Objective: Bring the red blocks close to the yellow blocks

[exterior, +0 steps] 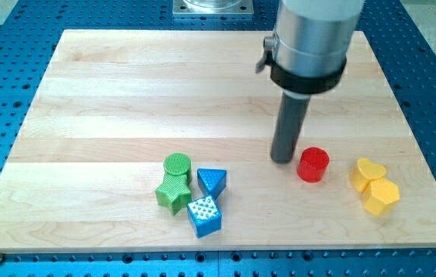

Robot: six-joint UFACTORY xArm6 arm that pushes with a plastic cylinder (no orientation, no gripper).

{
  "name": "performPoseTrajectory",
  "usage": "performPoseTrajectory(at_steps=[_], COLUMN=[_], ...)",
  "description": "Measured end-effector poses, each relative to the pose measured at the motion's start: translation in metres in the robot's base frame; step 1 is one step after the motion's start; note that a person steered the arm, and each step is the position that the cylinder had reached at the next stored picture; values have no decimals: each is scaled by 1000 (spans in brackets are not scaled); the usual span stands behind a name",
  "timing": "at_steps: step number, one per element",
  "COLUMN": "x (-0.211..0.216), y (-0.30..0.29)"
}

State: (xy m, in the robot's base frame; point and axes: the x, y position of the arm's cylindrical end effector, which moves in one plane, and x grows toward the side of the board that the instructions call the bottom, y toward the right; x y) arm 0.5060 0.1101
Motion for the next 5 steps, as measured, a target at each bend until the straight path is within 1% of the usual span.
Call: performPoseTrajectory(at_steps=[1, 2, 3, 4, 5], x=[-2, -70, -156, -233, -236], y=[32, -6, -43, -60, 42])
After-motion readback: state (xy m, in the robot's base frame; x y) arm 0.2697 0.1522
